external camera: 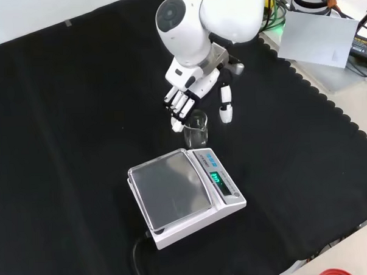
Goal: Pick up the beaker.
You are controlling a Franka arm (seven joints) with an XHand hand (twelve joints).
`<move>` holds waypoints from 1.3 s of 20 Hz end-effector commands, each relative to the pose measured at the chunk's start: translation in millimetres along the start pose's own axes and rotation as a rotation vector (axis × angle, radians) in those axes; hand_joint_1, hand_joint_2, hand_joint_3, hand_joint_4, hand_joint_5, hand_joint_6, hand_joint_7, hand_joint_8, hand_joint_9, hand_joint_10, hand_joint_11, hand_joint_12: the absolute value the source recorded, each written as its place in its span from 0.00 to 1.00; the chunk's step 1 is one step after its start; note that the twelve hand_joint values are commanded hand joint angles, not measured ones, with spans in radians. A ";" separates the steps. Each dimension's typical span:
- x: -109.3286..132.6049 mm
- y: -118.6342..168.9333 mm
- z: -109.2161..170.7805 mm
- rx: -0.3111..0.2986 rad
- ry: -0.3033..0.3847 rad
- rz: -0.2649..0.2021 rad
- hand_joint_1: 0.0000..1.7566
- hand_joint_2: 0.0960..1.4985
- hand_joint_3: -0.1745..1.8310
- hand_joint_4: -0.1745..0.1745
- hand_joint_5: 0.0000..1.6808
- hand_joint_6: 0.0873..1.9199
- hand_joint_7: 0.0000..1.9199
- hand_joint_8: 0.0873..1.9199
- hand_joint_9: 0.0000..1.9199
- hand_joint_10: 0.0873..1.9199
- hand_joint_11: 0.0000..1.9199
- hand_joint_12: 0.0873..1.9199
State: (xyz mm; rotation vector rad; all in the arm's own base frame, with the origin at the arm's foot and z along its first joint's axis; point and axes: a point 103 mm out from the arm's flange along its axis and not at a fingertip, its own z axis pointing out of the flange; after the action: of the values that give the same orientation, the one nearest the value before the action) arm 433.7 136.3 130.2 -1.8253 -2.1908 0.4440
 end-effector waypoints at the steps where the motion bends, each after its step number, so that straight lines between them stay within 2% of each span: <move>1: 5.0 3.0 10.7 -0.073 -0.006 0.071 0.51 0.38 0.22 0.69 0.20 0.00 0.16 0.38 0.23 0.39 0.06 0.79; 5: 9.2 9.6 18.4 -0.126 0.000 0.118 0.55 0.32 0.33 0.70 0.30 0.03 0.24 0.41 0.31 0.37 0.17 0.75; 7: 10.0 14.4 22.1 -0.166 0.005 0.149 0.56 0.30 0.37 0.73 0.31 0.19 0.29 0.43 0.36 0.35 0.23 0.73; 9: 11.1 19.1 26.1 -0.228 0.007 0.185 0.57 0.30 0.39 0.77 0.37 0.36 0.34 0.45 0.42 0.34 0.31 0.69; 11: 11.7 25.4 30.3 -0.270 0.003 0.206 0.59 0.30 0.41 0.79 0.47 0.44 0.42 0.49 0.50 0.33 0.42 0.63; 12: 11.6 28.9 32.3 -0.278 0.001 0.211 0.60 0.30 0.42 0.78 0.51 0.46 0.46 0.51 0.54 0.33 0.46 0.61; 14: 10.4 34.6 34.6 -0.285 0.000 0.217 0.62 0.40 0.38 0.92 0.65 0.40 0.50 0.53 0.60 0.31 0.53 0.57; 15: 9.6 36.8 34.9 -0.286 0.000 0.218 0.63 0.43 0.37 0.95 0.68 0.37 0.52 0.53 0.62 0.30 0.56 0.55; 16: 9.0 38.8 34.7 -0.288 -0.003 0.217 0.63 0.44 0.36 0.92 0.71 0.35 0.53 0.54 0.63 0.30 0.58 0.53; 19: 5.8 40.8 31.5 -0.295 -0.009 0.212 0.65 0.45 0.35 0.75 0.73 0.33 0.54 0.54 0.65 0.28 0.61 0.51; 20: 5.9 41.2 27.7 -0.299 -0.009 0.210 0.65 0.45 0.35 0.62 0.73 0.33 0.55 0.54 0.66 0.28 0.62 0.49; 21: 5.7 40.8 25.8 -0.301 -0.008 0.208 0.66 0.45 0.36 0.56 0.73 0.33 0.55 0.54 0.66 0.28 0.63 0.49; 26: 4.9 36.1 11.7 -0.321 -0.006 0.201 0.67 0.44 0.37 0.40 0.74 0.33 0.56 0.54 0.67 0.28 0.65 0.47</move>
State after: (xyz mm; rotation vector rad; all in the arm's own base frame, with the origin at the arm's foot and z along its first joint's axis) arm 458.8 146.8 91.5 -2.2239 -2.1760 0.1634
